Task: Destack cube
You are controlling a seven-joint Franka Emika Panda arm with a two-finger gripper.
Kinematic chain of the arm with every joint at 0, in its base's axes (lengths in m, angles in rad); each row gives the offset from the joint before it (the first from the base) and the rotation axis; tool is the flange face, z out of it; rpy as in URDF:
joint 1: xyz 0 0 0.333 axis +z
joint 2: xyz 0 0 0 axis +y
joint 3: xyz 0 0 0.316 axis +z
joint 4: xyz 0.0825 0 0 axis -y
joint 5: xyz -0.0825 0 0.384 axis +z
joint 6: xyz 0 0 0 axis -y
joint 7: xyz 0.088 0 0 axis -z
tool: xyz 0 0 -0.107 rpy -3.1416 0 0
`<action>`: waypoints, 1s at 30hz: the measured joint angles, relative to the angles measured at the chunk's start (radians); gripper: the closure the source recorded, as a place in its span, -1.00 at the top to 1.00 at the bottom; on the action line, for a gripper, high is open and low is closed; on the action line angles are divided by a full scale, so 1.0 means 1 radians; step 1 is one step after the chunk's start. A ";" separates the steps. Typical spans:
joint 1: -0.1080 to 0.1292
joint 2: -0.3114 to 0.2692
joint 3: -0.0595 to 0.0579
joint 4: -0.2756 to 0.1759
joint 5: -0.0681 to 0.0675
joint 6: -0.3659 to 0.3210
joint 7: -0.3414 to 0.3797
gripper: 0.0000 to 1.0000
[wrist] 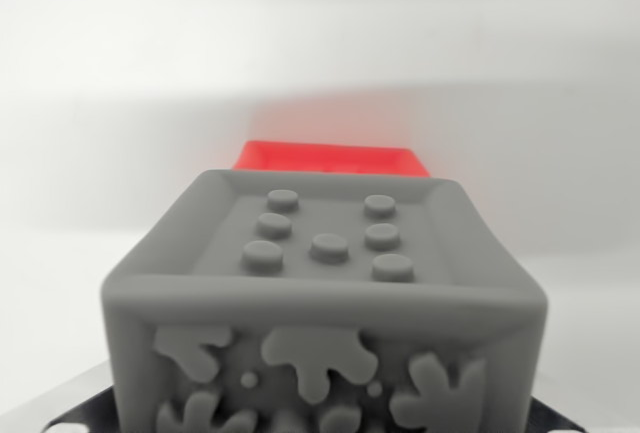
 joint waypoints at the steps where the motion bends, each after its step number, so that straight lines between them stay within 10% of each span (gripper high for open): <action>1: 0.000 0.000 0.000 0.000 0.000 0.000 0.000 -1.00; 30: 0.000 -0.043 0.000 -0.005 0.000 -0.033 0.000 -1.00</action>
